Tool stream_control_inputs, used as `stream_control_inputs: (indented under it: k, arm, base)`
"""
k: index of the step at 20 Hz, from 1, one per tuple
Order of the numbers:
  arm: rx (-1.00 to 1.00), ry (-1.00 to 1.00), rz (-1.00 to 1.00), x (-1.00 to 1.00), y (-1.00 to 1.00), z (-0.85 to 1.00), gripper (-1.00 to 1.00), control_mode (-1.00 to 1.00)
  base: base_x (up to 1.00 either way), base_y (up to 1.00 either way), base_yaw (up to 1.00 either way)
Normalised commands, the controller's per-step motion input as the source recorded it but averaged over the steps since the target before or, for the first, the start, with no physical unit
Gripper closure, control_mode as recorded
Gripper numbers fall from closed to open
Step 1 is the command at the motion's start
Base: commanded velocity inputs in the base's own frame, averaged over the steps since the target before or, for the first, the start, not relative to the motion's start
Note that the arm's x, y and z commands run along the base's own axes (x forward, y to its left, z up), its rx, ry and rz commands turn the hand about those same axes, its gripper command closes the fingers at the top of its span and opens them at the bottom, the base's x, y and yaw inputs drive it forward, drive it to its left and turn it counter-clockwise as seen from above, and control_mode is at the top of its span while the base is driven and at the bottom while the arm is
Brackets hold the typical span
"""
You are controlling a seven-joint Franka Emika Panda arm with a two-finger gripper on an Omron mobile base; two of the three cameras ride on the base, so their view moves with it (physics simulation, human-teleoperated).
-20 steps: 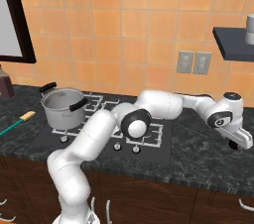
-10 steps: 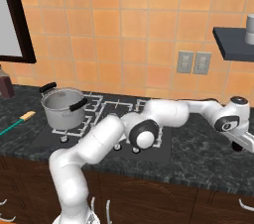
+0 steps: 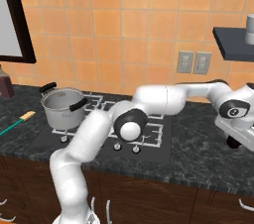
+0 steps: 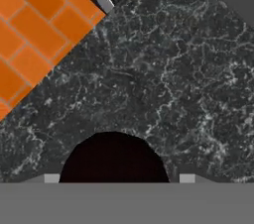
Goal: Put the avocado and sweet potato in the pot. Retrieve the spatula and lightly stir the vegetables in the pot.
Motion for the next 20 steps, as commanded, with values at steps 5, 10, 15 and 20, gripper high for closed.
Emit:
stream_control_inputs:
  k: [5,10,15,20]
  arm:
    - [0.03,0.00,0.01,-0.37,1.00,0.00,1.00,-1.00]
    - [0.00,0.00,0.00,-0.07,1.00,0.00,1.00,-1.00]
    - [-0.03,0.00,0.00,-0.02,1.00,0.00,1.00,-1.00]
    - [-0.03,0.00,0.02,-0.01,0.91,0.09,1.00,-1.00]
  base:
    - [0.00,0.00,0.00]
    - [0.00,0.00,0.00]
    - [0.00,0.00,0.00]
    - [0.00,0.00,0.00]
